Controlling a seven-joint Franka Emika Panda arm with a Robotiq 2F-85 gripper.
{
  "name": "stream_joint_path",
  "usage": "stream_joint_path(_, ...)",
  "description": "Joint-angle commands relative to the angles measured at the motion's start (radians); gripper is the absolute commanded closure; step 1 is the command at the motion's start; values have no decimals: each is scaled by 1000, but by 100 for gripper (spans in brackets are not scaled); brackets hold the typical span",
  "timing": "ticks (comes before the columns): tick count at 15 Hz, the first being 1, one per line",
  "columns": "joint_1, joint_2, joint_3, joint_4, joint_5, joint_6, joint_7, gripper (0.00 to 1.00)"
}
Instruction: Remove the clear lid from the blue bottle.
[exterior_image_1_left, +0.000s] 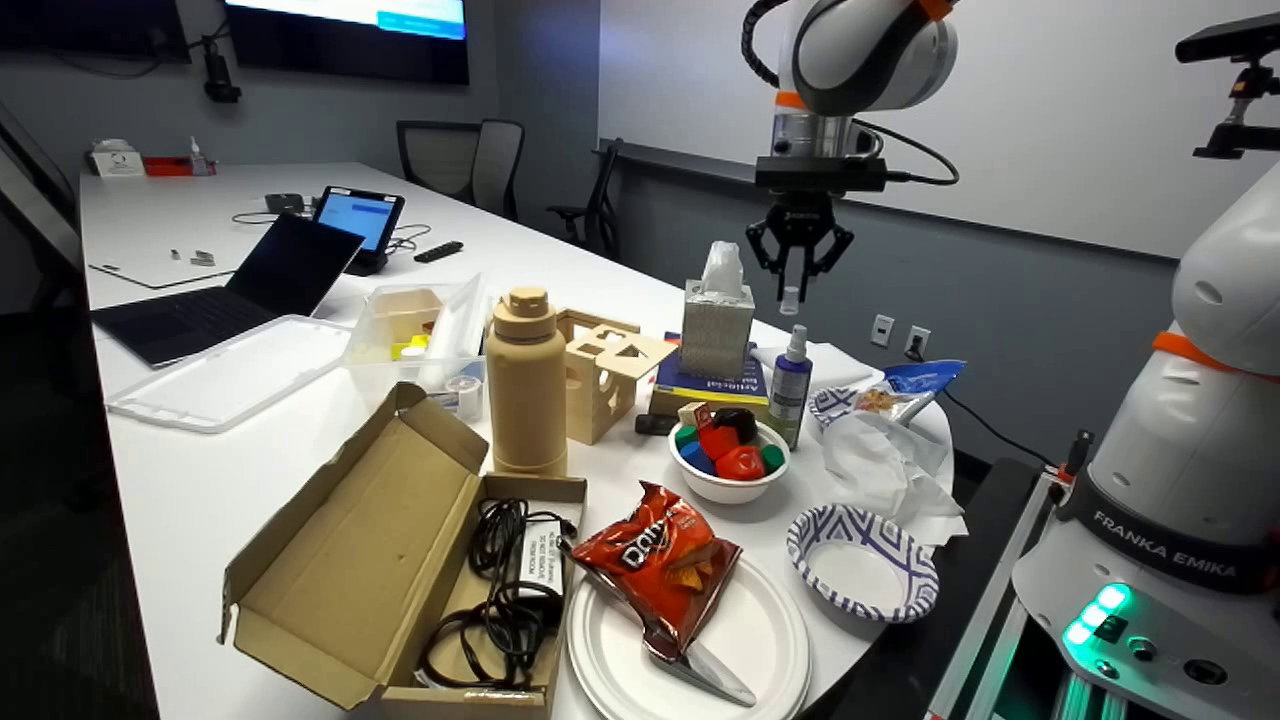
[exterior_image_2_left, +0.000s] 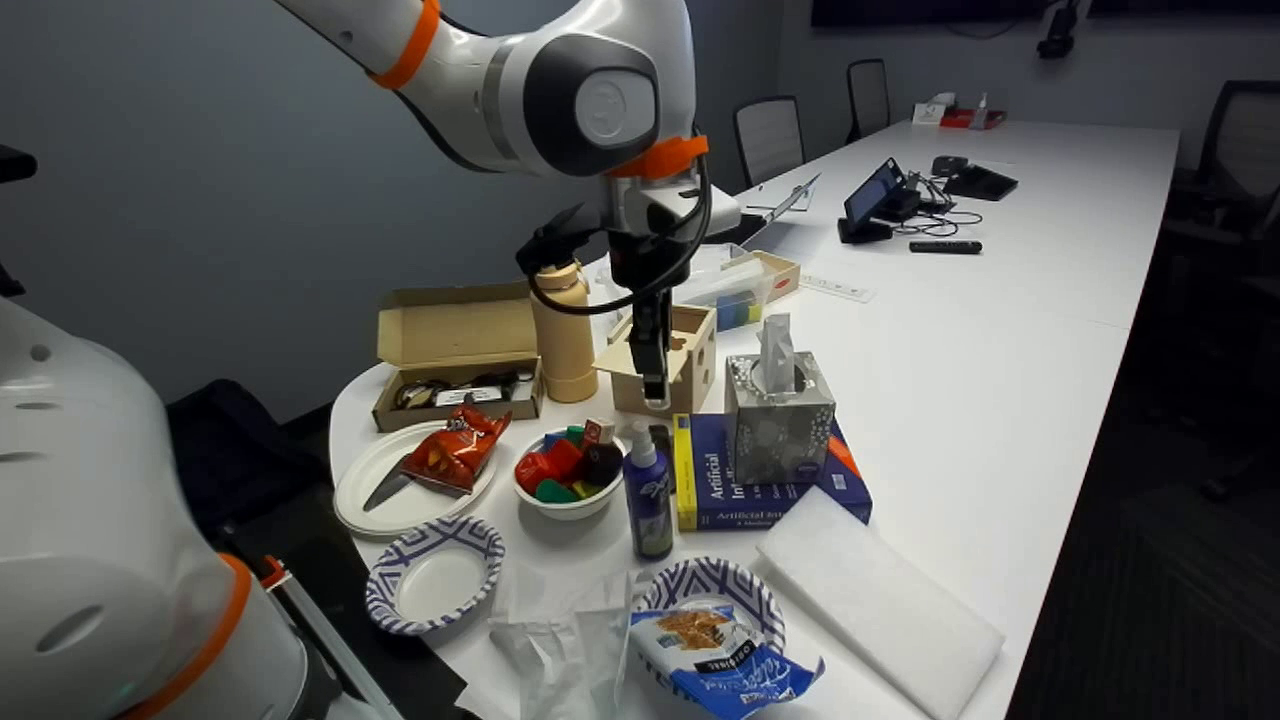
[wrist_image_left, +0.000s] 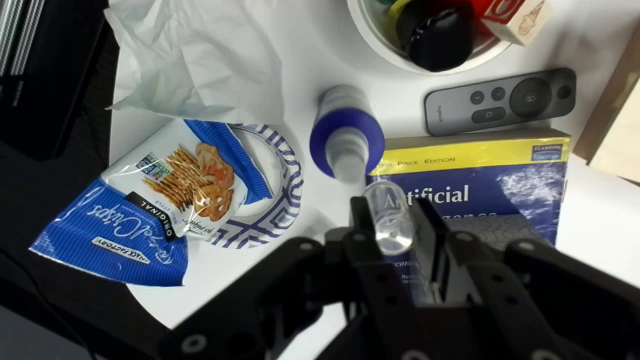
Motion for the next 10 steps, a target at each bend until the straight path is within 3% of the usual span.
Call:
stream_joint_path(1, 2, -17, 3, 37, -32, -58, 15, 94)
stream_joint_path(10, 7, 32, 13, 42, -45, -23, 33, 94)
